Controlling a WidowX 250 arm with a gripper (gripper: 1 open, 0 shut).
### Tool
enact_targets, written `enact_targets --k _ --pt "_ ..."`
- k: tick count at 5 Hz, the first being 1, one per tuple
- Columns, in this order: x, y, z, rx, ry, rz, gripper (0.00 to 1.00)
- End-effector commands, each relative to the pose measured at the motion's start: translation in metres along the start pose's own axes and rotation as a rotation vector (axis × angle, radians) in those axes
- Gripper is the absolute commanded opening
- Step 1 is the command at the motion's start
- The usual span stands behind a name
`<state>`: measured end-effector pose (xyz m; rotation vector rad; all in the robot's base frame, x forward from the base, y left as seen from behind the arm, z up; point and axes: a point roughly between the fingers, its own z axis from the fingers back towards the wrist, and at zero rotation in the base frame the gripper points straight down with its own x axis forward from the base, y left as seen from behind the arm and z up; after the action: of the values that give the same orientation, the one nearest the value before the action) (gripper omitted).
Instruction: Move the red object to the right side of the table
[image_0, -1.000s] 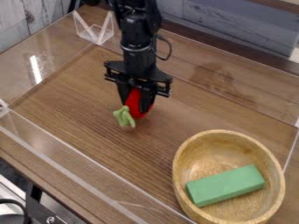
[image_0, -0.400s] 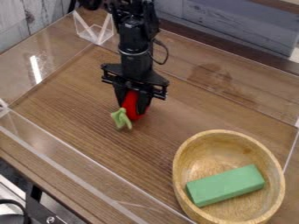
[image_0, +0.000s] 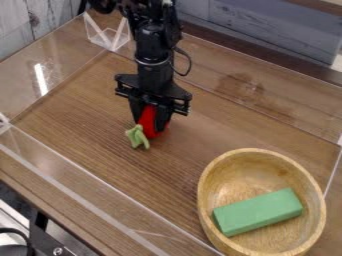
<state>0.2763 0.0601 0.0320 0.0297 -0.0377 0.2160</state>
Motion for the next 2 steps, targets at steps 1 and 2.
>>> enact_targets --k 1,2 --pt "0.0027 0.0065 0.0047 0.008 -0.022 0.018 0.00" --pt "0.0022 0.0101 0.0039 0.014 -0.022 0.030 0.00"
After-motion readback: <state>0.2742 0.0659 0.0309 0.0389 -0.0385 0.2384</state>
